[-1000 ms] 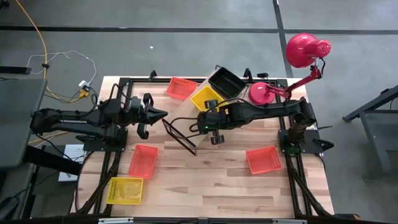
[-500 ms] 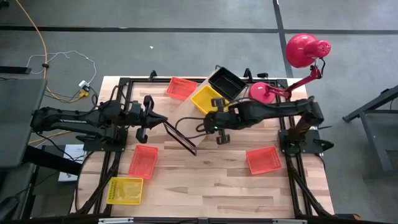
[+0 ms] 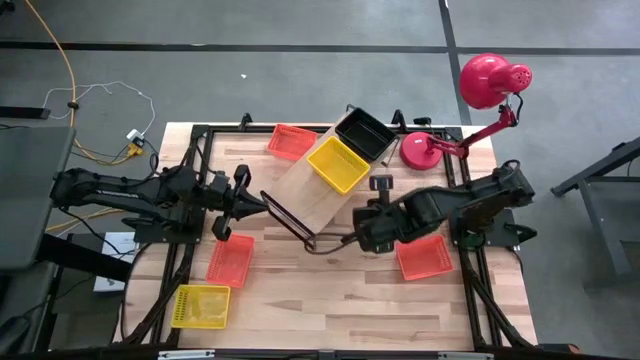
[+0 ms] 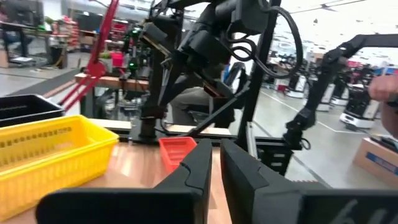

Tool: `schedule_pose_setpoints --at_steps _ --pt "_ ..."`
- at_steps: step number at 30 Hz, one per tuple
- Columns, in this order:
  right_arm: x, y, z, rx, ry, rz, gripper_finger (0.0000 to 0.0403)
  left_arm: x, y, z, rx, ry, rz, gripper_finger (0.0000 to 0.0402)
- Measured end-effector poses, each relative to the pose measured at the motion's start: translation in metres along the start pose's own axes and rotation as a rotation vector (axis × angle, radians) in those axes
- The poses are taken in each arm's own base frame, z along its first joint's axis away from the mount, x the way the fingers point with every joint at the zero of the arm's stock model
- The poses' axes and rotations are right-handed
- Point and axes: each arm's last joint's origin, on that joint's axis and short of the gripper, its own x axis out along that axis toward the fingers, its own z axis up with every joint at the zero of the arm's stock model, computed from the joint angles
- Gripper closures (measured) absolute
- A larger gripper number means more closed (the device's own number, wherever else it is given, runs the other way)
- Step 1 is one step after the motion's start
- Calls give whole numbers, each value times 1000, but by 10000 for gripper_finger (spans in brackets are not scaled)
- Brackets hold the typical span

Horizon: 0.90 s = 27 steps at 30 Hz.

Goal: Stack baskets on shelf by color
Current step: Put the bottom right orange basket on the shelf

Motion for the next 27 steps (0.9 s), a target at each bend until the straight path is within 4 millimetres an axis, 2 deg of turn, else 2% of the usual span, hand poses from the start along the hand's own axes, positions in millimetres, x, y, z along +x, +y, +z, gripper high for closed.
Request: schedule_pose_setpoints --at_steps 4,6,10,13,16,20,27 --pt "-14 7 -9 32 -30 -18 403 1 -5 0 29 -11 8 364" --pt "-13 11 -20 52 -42 -21 403 1 -7 1 45 -21 32 361" --pt "5 21 -59 152 -70 31 403 1 -9 0 48 -22 51 360" --pt "20 27 -89 305 -102 116 403 1 -12 0 47 -17 23 362" --pt "27 33 -110 469 -109 262 403 2 -17 -4 48 12 -3 362" --pt "31 44 -117 644 -69 384 403 7 -20 -12 72 74 -22 363" --pt "39 65 -105 805 158 338 403 18 -22 -23 73 133 -18 366"
